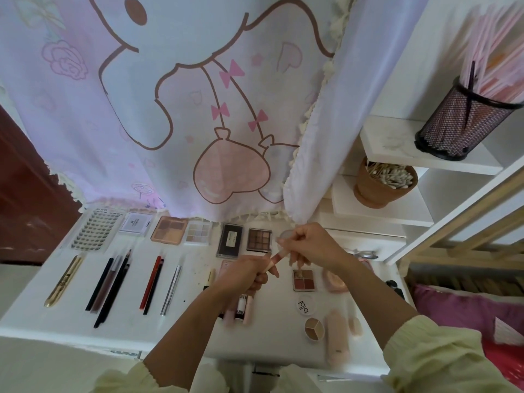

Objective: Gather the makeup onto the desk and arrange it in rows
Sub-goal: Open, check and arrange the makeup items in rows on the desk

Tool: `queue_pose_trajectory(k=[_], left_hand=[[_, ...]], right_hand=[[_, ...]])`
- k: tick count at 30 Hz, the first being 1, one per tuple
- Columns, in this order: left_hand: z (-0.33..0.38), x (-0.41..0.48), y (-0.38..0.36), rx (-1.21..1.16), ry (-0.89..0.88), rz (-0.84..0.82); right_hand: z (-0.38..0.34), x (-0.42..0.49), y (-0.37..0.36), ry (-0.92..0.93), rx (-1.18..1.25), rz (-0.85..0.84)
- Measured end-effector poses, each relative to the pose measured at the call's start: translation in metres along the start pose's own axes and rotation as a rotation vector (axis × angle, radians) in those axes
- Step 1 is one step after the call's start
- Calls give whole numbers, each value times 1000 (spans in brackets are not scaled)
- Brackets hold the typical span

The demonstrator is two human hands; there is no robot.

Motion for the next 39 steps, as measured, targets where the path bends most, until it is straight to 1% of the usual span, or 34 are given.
queue_pose_trajectory(k=[2,4,6,8,10,13,15,17,20,23,25,27,32,36,39], left_hand=[[1,0,-1,-23,-15,-22],[1,1,0,18,5,-14],[0,3,-1,42,3,-13],[-2,5,-2,33,0,-26],[-4,8,-3,9,-9,-37],[-4,8,1,18,-7,-27],[-1,8,-2,18,-45,-53],[-3,8,0,40,-39,-42],[-2,10,0,12,-68,-58],[-3,11,4,29,-72,-45],[-4,13,4,11,-120,-76],[-6,13,4,-7,-142,-102],[-8,15,7,-15,-167,-104],[-11,15,7,-24,-166,-109],[-11,15,8,-31,-169,-99]], right_hand=[[-1,2,4,5,69,-10],[1,1,4,-27,107,-62],[4,-1,0,-54,51,-85],[3,0,1,-31,-5,-45],[3,2,5,-15,41,-29],[6,4,7,-44,113,-93],[7,2,3,-61,64,-128],[5,3,4,-43,14,-108],[2,6,9,-19,63,-107],[3,7,9,-38,90,-132],[4,6,6,-59,38,-144],[1,5,7,-41,-6,-138],[-2,6,16,-16,93,-118],[1,6,16,-36,84,-139],[1,7,16,-51,39,-99]])
Point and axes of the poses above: each hand's wrist, its own x-axis towards the middle knuckle, its own y-axis out of the back of the hand, z = x × y, the point moved 8 cm from there along x, towards the middle knuckle, and after that the axes turned 8 degrees about z, right-handed, at the moved point
